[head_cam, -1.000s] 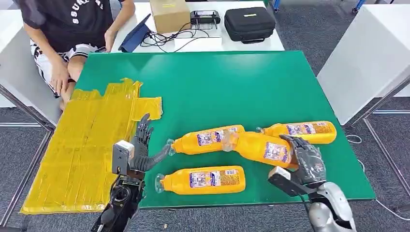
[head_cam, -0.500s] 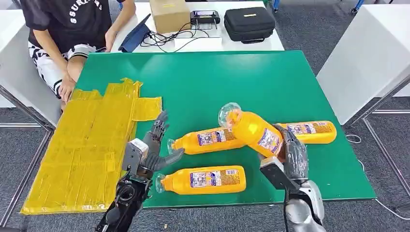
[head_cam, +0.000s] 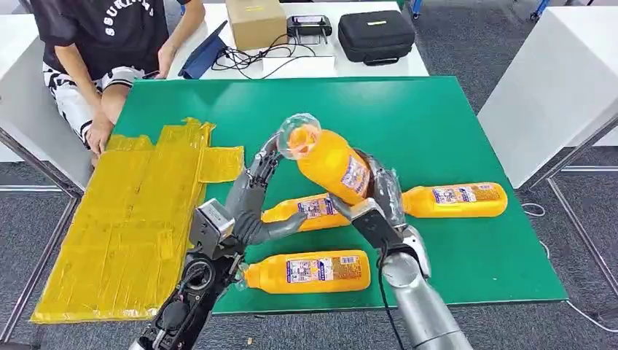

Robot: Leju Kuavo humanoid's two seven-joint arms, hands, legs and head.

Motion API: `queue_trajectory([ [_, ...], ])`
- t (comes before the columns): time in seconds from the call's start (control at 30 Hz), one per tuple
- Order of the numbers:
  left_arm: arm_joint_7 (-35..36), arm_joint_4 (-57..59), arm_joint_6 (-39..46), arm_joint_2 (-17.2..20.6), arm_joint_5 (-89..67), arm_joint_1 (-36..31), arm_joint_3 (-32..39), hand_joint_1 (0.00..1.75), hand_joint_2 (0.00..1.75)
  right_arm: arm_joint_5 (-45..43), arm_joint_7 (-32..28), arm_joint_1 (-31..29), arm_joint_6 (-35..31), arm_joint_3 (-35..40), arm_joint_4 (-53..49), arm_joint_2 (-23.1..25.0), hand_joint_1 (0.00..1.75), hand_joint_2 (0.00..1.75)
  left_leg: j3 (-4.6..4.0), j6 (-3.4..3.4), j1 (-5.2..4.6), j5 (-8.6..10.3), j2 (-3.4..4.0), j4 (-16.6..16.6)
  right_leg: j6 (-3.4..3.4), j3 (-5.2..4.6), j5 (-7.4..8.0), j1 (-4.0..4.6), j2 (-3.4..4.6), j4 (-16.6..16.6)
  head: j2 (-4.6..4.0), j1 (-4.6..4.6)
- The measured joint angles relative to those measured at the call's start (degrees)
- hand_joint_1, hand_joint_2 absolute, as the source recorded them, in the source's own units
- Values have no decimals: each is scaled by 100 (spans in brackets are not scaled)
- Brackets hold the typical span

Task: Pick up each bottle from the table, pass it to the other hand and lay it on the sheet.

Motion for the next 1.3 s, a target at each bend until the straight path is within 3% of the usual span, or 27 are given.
queue_trajectory([
  [0.37, -37, -253, 225, 109, 264, -121, -81, 0, 175, -537, -540, -205, 507, 917, -24, 277, 175, 175, -1, 0, -2, -1, -1, 0, -1, -1, -1, -2, -1, -3, 2, 0],
  [0.7, -234, -236, 157, 240, 608, -81, 5, 0, 175, -583, -393, -185, 618, 1862, -440, 230, 175, 175, -2, 0, -1, -1, -5, 0, -2, -2, -2, -1, -5, -3, 2, 0],
  [0.73, -245, -220, 157, 249, 619, -75, 5, 9, 175, -592, -384, -194, 618, 1904, -444, 212, 175, 175, -2, 0, -1, -1, -6, 0, -2, -2, -2, -1, -5, -2, 0, 2],
  [0.77, -262, -205, 159, 258, 640, -72, 5, 141, 175, -607, -371, -203, 618, 1952, -444, 203, 175, 175, -2, 0, -1, -1, -4, 0, -2, -2, -2, -2, -4, -2, 2, 2],
  [0.8, -280, -190, 162, 264, 673, -72, 7, 171, 175, -621, -365, -216, 618, 1984, -444, 190, 175, 175, -2, 0, -1, -1, -3, 0, -2, -2, -2, -2, -4, -2, 2, 0],
  [1.3, -422, -129, 291, 291, 1045, 1, 9, 175, 175, -791, -341, -246, 489, 2174, -372, 72, 175, 175, -3, 0, -1, -1, -4, 0, -1, -4, -2, -2, -4, -3, 2, 2],
])
